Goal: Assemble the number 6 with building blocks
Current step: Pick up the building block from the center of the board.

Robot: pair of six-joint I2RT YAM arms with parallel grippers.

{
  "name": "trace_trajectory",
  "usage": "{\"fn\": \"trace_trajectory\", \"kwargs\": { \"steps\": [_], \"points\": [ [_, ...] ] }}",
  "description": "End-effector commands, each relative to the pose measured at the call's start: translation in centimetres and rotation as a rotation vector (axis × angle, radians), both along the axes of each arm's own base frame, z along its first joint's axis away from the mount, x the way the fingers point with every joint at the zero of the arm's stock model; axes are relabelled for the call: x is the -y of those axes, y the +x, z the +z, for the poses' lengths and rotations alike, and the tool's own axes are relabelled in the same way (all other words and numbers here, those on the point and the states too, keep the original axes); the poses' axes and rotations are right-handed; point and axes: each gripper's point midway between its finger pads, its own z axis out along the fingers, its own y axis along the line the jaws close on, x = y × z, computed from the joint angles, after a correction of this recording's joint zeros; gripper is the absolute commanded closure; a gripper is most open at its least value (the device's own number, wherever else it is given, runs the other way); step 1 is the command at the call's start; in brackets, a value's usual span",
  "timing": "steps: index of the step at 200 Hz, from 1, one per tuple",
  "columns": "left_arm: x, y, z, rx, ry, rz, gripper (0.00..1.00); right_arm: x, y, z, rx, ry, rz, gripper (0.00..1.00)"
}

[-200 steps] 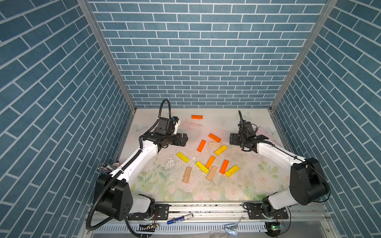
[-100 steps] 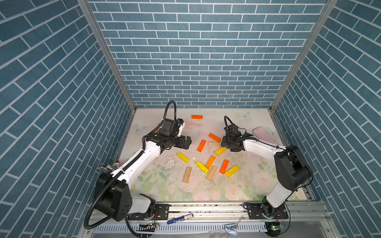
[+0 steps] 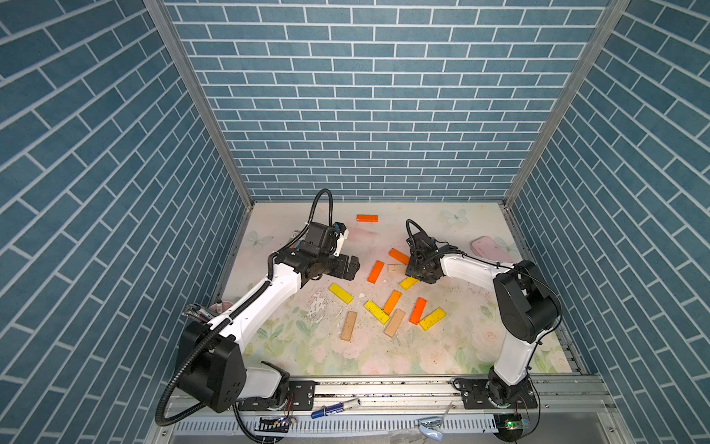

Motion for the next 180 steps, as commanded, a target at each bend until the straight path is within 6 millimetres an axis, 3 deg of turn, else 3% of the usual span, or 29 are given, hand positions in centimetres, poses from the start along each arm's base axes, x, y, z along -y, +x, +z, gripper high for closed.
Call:
{"fn": "trace_trajectory", "kwargs": {
  "steps": [1, 70, 113, 139, 165, 180],
  "points": [
    [0.4, 0.1, 0.8, 0.012, -0.009, -0.008, 0.01, 0.0, -1.0, -0.8, -0.056, -0.017, -0.029, 0.49],
    [0.5, -0.1, 1.1, 0.018, -0.019, -0.013, 0.01, -1.1, -1.1, -2.2, -0.091, -0.043, -0.010, 0.50],
    [0.4, -0.1, 1.3, 0.025, -0.017, -0.012, 0.01, -0.6, -1.6, -2.9, -0.127, -0.081, -0.014, 0.52],
    [0.4, -0.1, 1.2, 0.021, -0.017, -0.012, 0.01, -0.4, -2.0, -3.1, -0.149, -0.105, 0.015, 0.60],
    [0.5, -0.1, 1.2, 0.022, -0.017, -0.013, 0.01, -0.4, -1.8, -2.7, -0.168, -0.164, 0.160, 0.75],
    [0.5, -0.1, 1.1, 0.021, -0.016, -0.013, 0.01, 0.3, -1.6, -2.3, -0.176, -0.212, 0.246, 0.77]
  ]
}}
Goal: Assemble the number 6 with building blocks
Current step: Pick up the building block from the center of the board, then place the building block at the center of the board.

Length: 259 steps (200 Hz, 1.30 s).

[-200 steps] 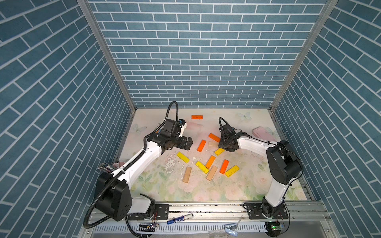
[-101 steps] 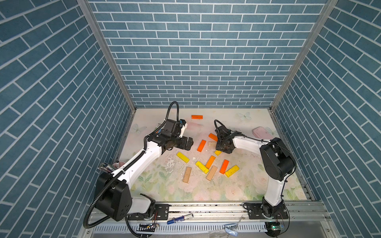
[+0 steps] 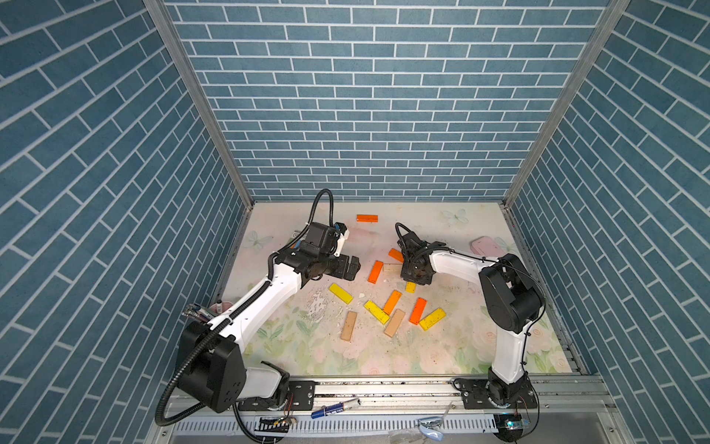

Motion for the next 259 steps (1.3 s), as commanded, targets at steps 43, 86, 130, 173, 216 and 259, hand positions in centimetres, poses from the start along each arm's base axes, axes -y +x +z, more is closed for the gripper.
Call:
{"fn": "trace_trajectory", "kwargs": {
  "steps": [43, 86, 130, 173, 216, 259],
  "points": [
    [0.4, 0.0, 0.9, 0.017, -0.010, -0.010, 0.01, 5.0, 0.5, 1.7, -0.003, -0.077, 0.215, 0.78],
    [0.5, 0.0, 0.3, 0.003, 0.000, -0.014, 0.01, 8.4, 3.9, 3.9, 0.101, 0.032, 0.209, 0.78],
    [0.4, 0.2, -0.1, -0.003, 0.019, -0.013, 0.01, 8.0, 7.8, 3.2, 0.082, 0.041, 0.262, 0.77],
    [0.3, 0.3, -0.6, -0.011, 0.032, -0.014, 0.01, 6.9, 10.7, 2.3, 0.075, 0.044, 0.272, 0.75],
    [0.3, 0.4, -0.7, -0.014, 0.038, -0.015, 0.01, 5.4, 11.8, 1.2, 0.053, 0.079, 0.281, 0.73],
    [0.3, 0.5, -1.2, -0.027, 0.045, -0.015, 0.01, 5.7, 12.5, -0.6, 0.018, 0.019, 0.222, 0.72]
  ]
}}
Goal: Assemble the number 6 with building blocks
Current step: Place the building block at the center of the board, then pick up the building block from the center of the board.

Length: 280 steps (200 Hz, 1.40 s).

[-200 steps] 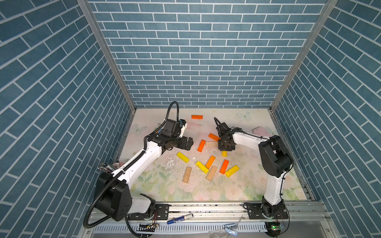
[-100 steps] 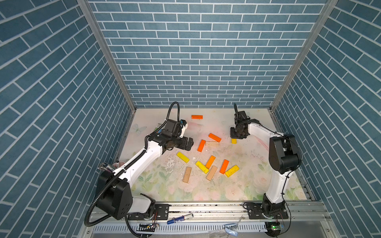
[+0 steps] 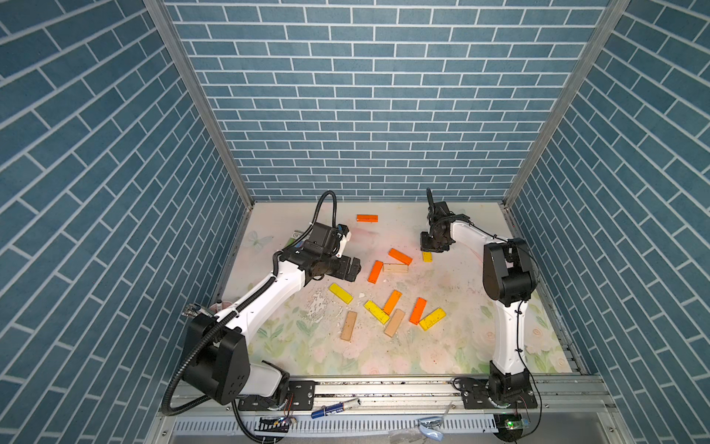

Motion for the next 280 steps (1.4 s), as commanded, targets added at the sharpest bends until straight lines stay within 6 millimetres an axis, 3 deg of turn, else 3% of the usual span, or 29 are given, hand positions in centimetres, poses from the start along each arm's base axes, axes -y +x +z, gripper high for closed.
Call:
{"fn": "trace_trajectory", "kwargs": {
  "steps": [1, 37, 58, 83, 111, 130, 138, 166, 188, 210, 238, 280],
  "points": [
    [0.2, 0.2, 0.3, 0.001, 0.013, -0.004, 0.01, 0.2, -0.4, -1.4, -0.047, -0.051, -0.019, 0.72],
    [0.1, 0.3, 0.2, -0.001, 0.017, -0.004, 0.01, -0.8, -0.3, -2.2, -0.071, -0.087, -0.019, 0.69],
    [0.0, 0.3, 0.2, 0.003, 0.024, -0.002, 0.01, -1.7, 0.3, -0.5, -0.065, -0.101, 0.001, 0.56],
    [-0.3, 0.4, 0.4, 0.014, 0.038, 0.002, 0.01, -1.8, 2.0, 6.2, 0.019, -0.132, 0.011, 0.40],
    [-0.7, 0.2, 1.0, 0.031, 0.055, 0.011, 0.01, -1.8, 2.6, 14.6, 0.147, -0.105, 0.014, 0.33],
    [-1.0, 0.2, 1.6, 0.055, 0.048, 0.022, 0.01, -2.1, 1.9, 18.4, 0.233, -0.078, 0.043, 0.33],
    [-1.0, 0.2, 1.7, 0.060, 0.044, 0.024, 0.01, -2.5, 1.4, 19.1, 0.265, -0.063, 0.073, 0.33],
    [-0.9, 0.2, 1.9, 0.058, 0.033, 0.025, 0.01, -4.3, -0.6, 17.7, 0.339, 0.039, 0.218, 0.34],
    [-0.7, 0.2, 2.0, 0.056, 0.016, 0.023, 0.01, -6.4, -2.9, 15.1, 0.341, 0.107, 0.376, 0.34],
    [0.0, 0.0, 2.2, 0.046, -0.037, 0.006, 0.01, -7.8, -4.5, 12.2, 0.303, 0.054, 0.518, 0.34],
    [0.8, -0.1, 2.3, 0.028, -0.085, -0.014, 0.01, -8.5, -4.6, 8.3, 0.216, -0.032, 0.603, 0.35],
    [1.1, -0.2, 2.5, 0.032, -0.110, -0.029, 0.01, -9.2, -4.6, 4.3, 0.132, -0.091, 0.680, 0.36]
  ]
}}
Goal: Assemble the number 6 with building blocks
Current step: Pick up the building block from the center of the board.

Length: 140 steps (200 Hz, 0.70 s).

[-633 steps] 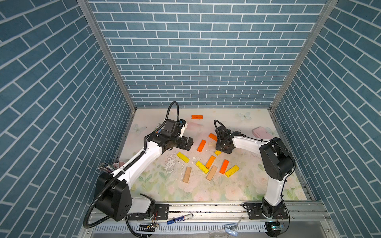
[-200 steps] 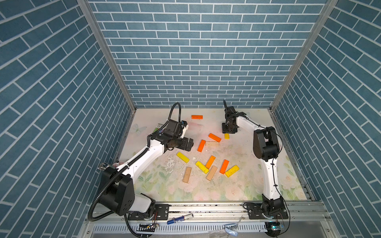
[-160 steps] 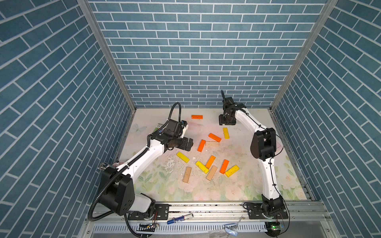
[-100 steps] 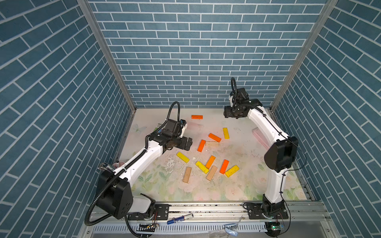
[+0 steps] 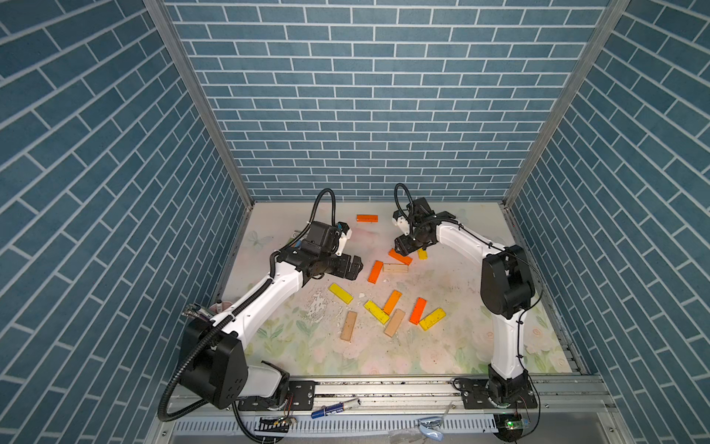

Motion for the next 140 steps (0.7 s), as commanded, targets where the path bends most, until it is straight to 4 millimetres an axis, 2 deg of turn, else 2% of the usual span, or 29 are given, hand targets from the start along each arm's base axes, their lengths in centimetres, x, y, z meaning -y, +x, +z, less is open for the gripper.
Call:
{"fn": "trace_trajectory", "kwargs": {
  "steps": [1, 16, 26, 29, 39, 140],
  "points": [
    [0.3, -0.1, 1.0, 0.014, -0.042, -0.002, 0.01, 0.1, -0.2, -1.3, -0.009, -0.070, 0.102, 0.36],
    [0.2, 0.0, 1.0, 0.014, -0.041, 0.001, 0.01, 0.2, 0.0, -2.3, -0.025, -0.097, 0.110, 0.36],
    [0.3, 0.0, 1.0, 0.015, -0.044, -0.002, 0.01, 0.2, 0.0, -2.1, -0.022, -0.100, 0.120, 0.36],
    [0.3, 0.0, 1.0, 0.014, -0.044, -0.001, 0.01, 0.3, -0.1, -3.4, -0.044, -0.114, 0.123, 0.36],
    [0.3, -0.1, 1.0, 0.015, -0.050, -0.003, 0.01, 0.2, -0.2, -4.0, -0.051, -0.121, 0.136, 0.36],
    [0.7, -0.2, 0.8, 0.004, -0.062, -0.024, 0.01, 0.3, 0.2, -5.9, -0.096, -0.170, 0.160, 0.42]
  ]
}}
